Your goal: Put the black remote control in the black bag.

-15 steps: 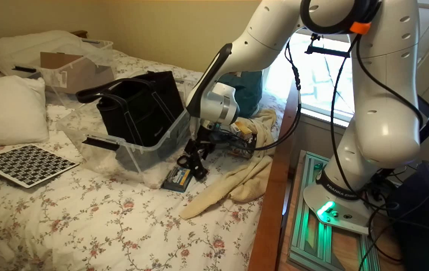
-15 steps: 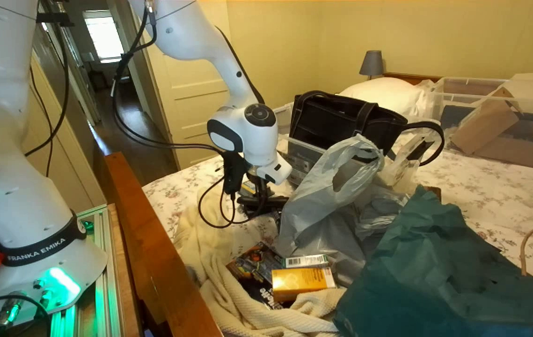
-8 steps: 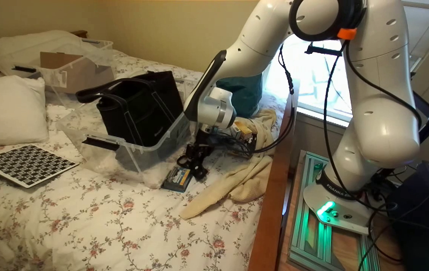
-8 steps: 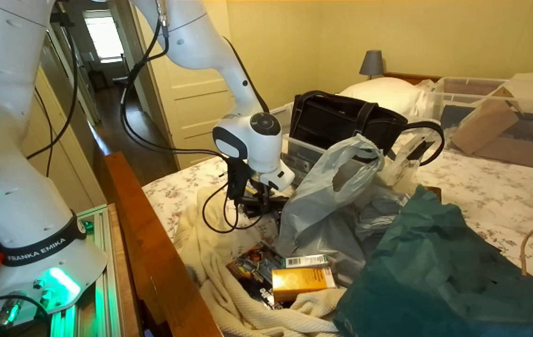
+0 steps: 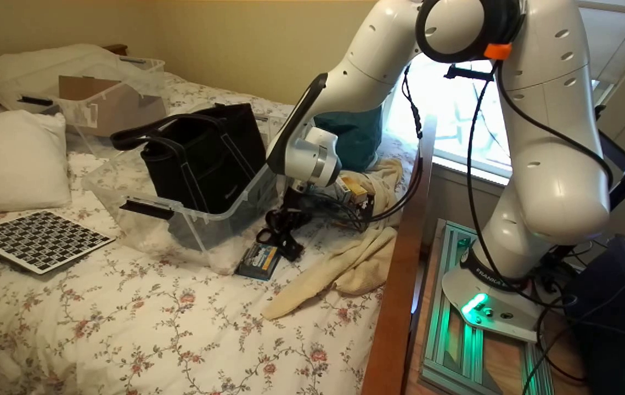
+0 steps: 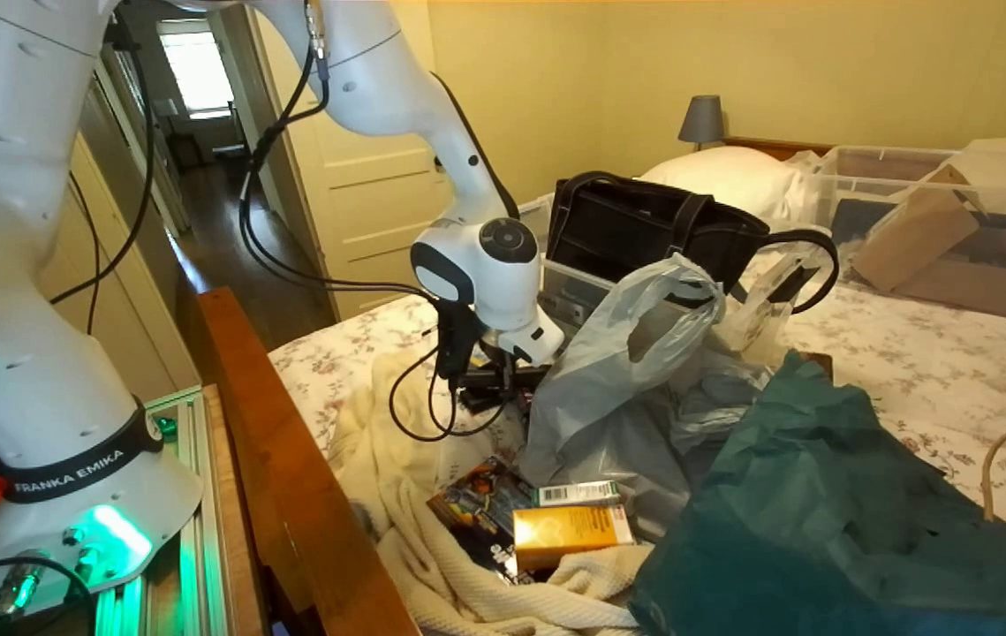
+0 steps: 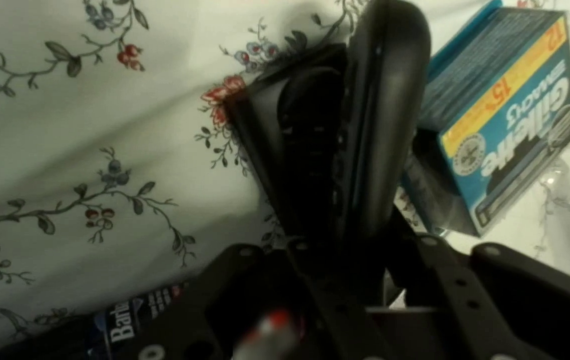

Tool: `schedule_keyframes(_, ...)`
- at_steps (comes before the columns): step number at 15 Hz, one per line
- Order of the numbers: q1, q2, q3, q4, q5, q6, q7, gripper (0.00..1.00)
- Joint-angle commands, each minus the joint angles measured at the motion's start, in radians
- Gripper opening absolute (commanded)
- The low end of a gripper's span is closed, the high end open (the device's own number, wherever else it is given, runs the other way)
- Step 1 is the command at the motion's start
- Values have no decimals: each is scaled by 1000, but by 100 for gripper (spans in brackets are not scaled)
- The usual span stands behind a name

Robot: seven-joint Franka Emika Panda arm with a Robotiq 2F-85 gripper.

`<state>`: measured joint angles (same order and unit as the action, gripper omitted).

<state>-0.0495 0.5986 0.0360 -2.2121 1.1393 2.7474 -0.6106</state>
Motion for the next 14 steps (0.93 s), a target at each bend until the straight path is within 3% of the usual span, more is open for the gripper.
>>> schedule_keyframes(1,-58,4,53,25,111,4,-118,7)
schedule_keyframes(5,-97,-52,80,-30,163,-24,-259,7)
schedule_keyframes(14,-47,-288,57,-239,42,-40,-146,7)
